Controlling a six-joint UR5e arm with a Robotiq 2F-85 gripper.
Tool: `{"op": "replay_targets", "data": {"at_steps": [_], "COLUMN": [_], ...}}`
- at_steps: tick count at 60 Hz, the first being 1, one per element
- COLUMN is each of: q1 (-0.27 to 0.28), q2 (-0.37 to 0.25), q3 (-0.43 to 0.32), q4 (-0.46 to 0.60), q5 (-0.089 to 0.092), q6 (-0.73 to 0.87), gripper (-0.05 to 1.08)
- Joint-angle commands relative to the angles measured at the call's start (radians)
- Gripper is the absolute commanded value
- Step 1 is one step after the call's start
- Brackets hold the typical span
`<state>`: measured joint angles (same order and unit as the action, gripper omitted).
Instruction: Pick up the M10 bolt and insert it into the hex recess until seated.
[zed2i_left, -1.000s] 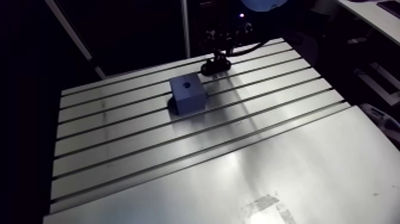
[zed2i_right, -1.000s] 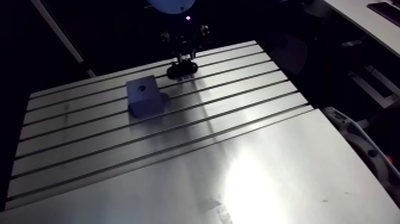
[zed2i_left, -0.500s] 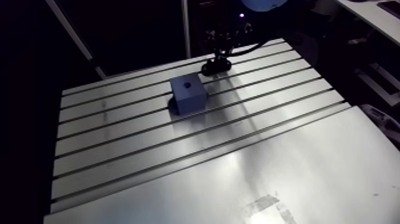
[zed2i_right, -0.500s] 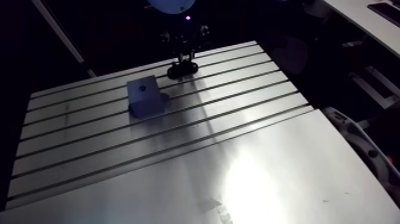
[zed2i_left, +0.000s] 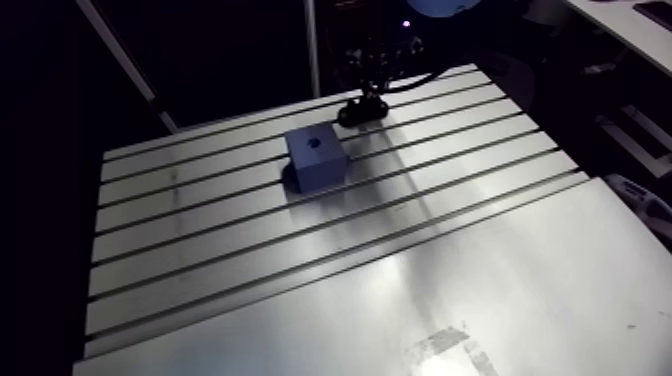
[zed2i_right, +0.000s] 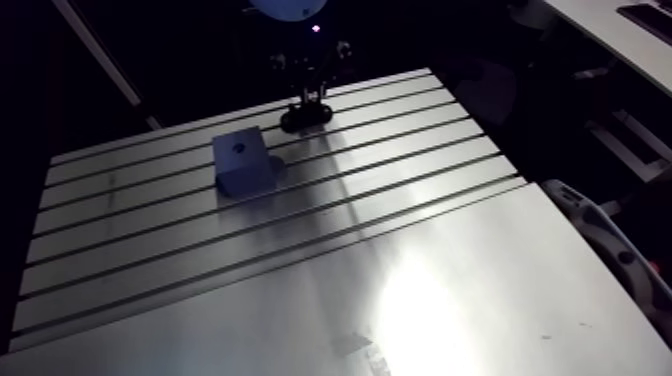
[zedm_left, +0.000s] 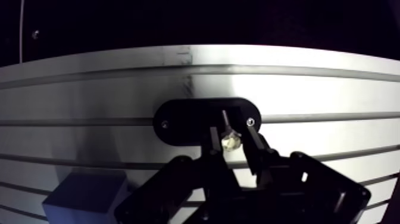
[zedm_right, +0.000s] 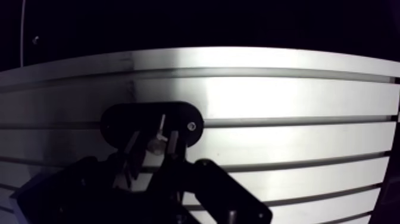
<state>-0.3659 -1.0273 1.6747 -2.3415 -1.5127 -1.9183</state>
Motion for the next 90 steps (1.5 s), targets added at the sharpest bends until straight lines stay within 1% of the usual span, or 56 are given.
{"op": "replay_targets", "data": {"at_steps": [1, 59, 90], "q1": [-0.001, 0.001, 0.001], "q2": [0.000, 0.000, 0.002], "q3": [0.000, 0.001, -0.002], "q4": [0.001, 0.003, 0.003], "q5": [0.001, 0.002, 0.001], "q6": [0.000, -0.003, -0.003], "gripper": [0.66, 0.70, 0.71]}}
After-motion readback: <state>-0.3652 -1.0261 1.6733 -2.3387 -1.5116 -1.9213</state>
